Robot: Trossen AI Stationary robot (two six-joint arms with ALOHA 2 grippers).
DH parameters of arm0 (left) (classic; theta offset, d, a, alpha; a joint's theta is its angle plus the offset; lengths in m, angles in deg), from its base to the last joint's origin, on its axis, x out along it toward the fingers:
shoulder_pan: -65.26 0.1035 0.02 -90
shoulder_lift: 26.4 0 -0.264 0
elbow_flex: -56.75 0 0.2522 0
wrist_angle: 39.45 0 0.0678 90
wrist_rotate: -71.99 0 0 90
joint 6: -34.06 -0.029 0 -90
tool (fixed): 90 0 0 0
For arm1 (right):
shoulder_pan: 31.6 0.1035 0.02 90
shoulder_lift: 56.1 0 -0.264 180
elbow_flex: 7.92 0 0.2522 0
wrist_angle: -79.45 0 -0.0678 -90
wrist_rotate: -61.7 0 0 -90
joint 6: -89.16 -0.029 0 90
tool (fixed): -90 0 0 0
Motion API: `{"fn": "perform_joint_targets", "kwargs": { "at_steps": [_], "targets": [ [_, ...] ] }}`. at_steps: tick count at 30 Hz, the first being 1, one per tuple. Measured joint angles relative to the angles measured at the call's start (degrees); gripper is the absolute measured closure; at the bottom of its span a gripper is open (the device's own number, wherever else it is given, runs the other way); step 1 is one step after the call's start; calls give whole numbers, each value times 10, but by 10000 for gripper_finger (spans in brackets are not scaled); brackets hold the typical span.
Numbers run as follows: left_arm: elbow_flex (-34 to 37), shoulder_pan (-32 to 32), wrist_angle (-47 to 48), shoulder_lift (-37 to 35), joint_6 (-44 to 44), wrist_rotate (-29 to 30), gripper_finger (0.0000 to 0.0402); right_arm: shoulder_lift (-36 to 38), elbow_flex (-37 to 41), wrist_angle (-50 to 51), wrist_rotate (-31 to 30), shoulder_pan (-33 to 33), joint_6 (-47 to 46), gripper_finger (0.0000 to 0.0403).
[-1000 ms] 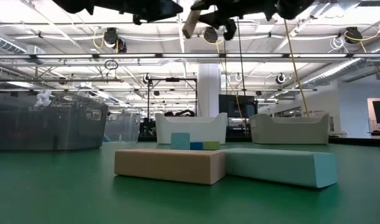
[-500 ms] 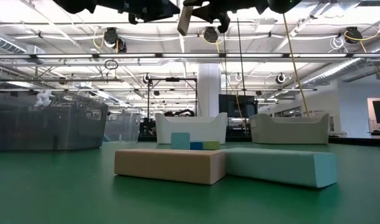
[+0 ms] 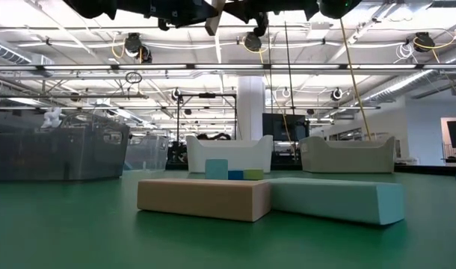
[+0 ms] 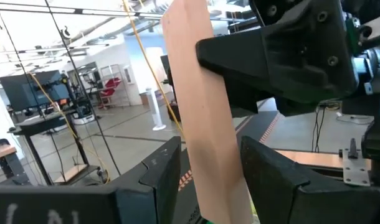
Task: Sort & place blocks by color
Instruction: Put the light brown block into the black bin
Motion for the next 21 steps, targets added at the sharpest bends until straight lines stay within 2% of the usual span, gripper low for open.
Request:
{"fn": "perform_joint_targets", "kwargs": {
  "at_steps": [8,14,16,21],
  "targets": [
    [0,-1,19,0,-4,2,244,-3,0,1,28,8,-2,294],
    [0,-6,22,-1,-9,30,319,-3,0,12,17,11,-11,294],
    [0,-7,24,-1,-1,28,343,-3,0,18,35,12,-10,303],
    [0,-12,42,0,4,24,343,2,-1,102,43,13,-9,239]
  ]
}}
